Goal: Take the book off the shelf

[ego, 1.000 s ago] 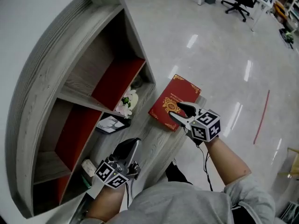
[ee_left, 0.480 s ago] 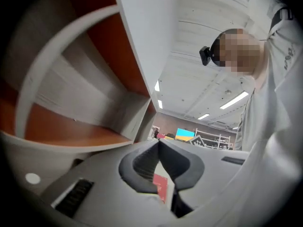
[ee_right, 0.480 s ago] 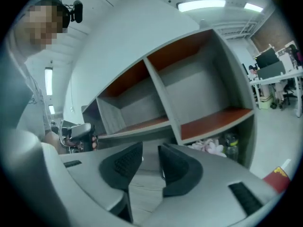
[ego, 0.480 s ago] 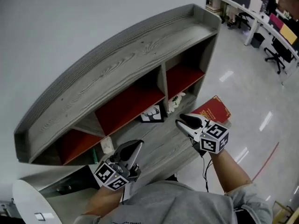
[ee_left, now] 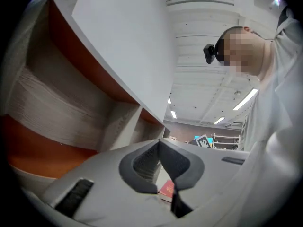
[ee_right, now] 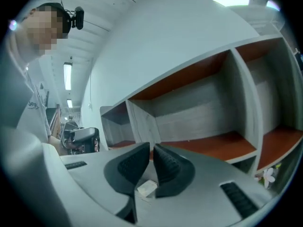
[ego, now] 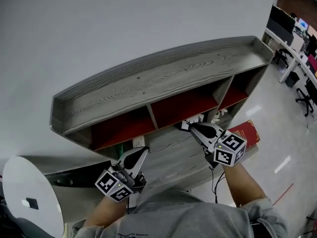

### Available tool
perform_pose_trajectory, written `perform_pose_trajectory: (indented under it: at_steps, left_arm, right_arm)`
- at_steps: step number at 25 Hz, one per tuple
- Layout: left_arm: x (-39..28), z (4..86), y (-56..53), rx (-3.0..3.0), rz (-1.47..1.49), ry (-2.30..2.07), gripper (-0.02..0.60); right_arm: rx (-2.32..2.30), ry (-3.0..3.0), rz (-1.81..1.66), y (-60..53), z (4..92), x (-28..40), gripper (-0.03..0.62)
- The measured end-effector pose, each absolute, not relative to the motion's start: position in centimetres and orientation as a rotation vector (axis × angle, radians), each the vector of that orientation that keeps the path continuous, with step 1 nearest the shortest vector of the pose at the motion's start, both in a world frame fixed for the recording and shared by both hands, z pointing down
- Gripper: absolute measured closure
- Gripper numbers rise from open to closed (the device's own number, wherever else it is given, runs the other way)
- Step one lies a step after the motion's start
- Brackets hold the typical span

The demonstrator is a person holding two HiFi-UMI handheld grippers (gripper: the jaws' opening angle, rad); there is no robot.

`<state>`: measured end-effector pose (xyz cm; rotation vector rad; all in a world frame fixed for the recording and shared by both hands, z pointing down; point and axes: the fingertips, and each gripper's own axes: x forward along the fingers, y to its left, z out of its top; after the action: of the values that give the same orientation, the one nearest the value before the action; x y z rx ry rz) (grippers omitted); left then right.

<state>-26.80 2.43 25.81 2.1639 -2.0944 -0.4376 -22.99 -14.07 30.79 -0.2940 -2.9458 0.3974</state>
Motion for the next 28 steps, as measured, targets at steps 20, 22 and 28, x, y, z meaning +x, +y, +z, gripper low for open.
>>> perform_pose_trajectory:
  at_steps: [20,22,28]
  left_arm:
    - [-34.5,21.5,21.6,1.924,-0.407,-2.462,0.569]
    - [-34.9,21.5,22.6,1.905,-0.395,-2.487,0.569]
    - [-36.0,21.5,25.2,1.845,-0.409,-2.534,0.569]
  right_arm:
    - [-0.627,-2.968,0.234,3.6,24.7,-32.9,0.6]
    - [-0.649,-2.959,0.236,4.5,24.9,-33.6,0.597]
    - [-0.72,-2.952,0.198,6.3,24.2,-34.6,0.595]
